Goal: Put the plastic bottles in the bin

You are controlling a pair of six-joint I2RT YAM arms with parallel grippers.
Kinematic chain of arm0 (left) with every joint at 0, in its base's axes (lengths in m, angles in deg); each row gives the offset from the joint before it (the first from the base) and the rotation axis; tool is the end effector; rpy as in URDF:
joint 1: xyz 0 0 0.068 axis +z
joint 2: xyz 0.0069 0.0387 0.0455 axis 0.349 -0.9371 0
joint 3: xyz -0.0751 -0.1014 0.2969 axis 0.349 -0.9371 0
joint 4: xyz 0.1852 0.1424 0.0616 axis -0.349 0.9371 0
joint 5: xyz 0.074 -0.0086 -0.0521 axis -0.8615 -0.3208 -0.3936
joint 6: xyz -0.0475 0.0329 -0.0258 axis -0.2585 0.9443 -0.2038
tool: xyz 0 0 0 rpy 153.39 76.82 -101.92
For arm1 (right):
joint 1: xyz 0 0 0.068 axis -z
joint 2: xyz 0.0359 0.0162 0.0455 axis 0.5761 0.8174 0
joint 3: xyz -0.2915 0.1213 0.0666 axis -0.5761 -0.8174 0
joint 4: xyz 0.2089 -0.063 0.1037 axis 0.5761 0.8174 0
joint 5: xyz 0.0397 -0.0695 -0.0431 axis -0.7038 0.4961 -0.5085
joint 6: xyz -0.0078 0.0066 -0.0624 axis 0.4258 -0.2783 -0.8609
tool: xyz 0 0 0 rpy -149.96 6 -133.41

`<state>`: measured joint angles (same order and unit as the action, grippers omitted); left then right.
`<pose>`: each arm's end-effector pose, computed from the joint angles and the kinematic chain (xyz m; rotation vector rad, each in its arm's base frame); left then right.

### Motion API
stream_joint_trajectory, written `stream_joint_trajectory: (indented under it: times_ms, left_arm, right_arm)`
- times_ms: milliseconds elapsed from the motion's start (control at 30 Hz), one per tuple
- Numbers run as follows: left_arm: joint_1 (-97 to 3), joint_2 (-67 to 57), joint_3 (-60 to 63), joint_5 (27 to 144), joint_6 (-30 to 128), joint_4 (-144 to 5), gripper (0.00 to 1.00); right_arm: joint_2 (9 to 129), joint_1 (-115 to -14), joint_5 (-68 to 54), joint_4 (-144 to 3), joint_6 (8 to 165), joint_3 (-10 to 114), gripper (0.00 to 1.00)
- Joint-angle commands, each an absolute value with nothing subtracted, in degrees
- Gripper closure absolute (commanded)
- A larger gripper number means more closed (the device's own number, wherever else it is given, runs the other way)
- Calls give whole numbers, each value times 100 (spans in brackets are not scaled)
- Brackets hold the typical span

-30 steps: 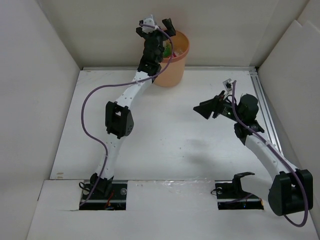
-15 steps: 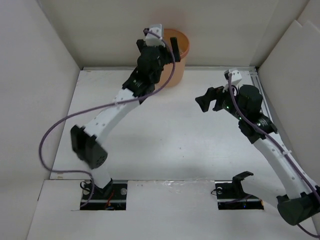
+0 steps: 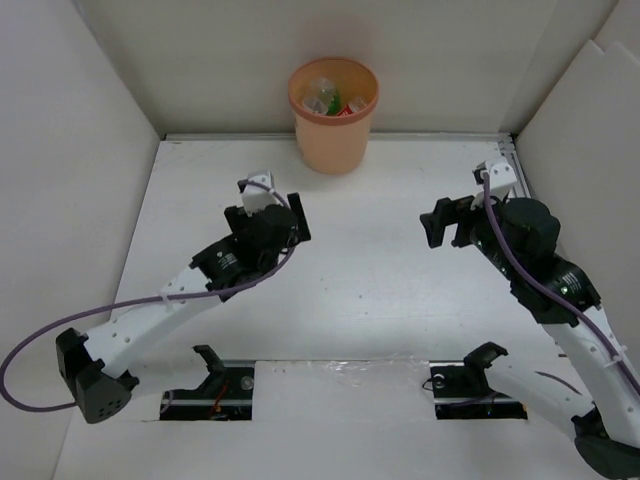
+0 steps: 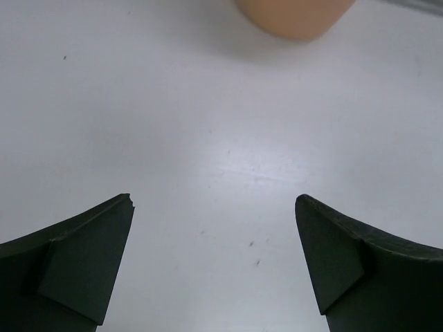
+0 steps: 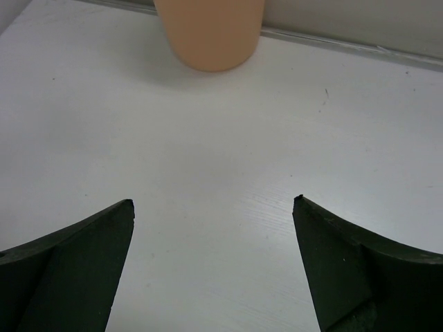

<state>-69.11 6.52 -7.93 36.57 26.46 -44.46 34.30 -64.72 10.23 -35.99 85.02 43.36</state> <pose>0.1607 -0.1348 0.4078 -0.2026 1.8804 -0.2795 0.0988 0.0472 0.4469 -0.2740 1.8070 0.2817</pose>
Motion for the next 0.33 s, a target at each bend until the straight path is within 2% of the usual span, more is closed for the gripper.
stream_joint_trajectory:
  times_ms: [0, 133, 300]
  left_arm:
    - [-7026, 1641, -1207, 3360, 1866, -3446, 0]
    - [-7693, 2652, -1534, 2876, 1250, -3049, 0]
    - [-7746, 3399, -1464, 2823, 951, -2067, 0]
  right_arm:
    - [3123, -6620, 1411, -3482, 8392, 4257, 0]
    - [2990, -6804, 1648, -3246, 8444, 4204, 0]
    - [2763, -6857, 1824, -3061, 8506, 4257, 0]
